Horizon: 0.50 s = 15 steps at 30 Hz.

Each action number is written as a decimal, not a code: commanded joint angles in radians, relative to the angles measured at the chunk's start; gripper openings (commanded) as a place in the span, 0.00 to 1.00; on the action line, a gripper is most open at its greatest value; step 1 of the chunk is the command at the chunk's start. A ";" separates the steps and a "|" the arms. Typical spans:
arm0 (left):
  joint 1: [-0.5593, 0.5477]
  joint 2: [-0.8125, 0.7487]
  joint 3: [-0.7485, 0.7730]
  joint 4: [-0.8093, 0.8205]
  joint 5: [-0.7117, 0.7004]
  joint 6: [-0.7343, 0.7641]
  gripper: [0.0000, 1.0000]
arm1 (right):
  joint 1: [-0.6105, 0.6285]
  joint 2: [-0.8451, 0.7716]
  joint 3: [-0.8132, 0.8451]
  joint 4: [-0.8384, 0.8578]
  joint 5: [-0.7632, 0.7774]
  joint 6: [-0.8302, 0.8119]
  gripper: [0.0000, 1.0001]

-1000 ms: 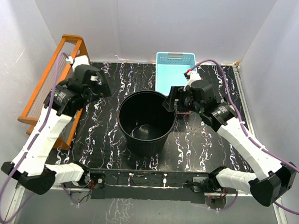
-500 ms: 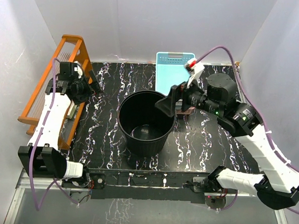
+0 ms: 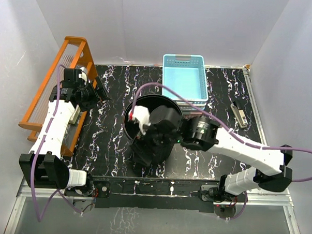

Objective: Turn the large container upside down

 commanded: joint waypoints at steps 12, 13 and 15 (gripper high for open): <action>0.008 -0.031 -0.010 0.000 0.054 0.021 0.98 | 0.096 0.035 -0.012 -0.025 0.206 0.018 0.25; 0.008 -0.032 -0.008 -0.001 0.055 0.023 0.98 | 0.096 0.039 -0.021 -0.027 0.202 0.020 0.25; 0.008 -0.032 -0.007 -0.004 0.057 0.027 0.98 | 0.096 0.042 -0.034 -0.024 0.199 0.022 0.25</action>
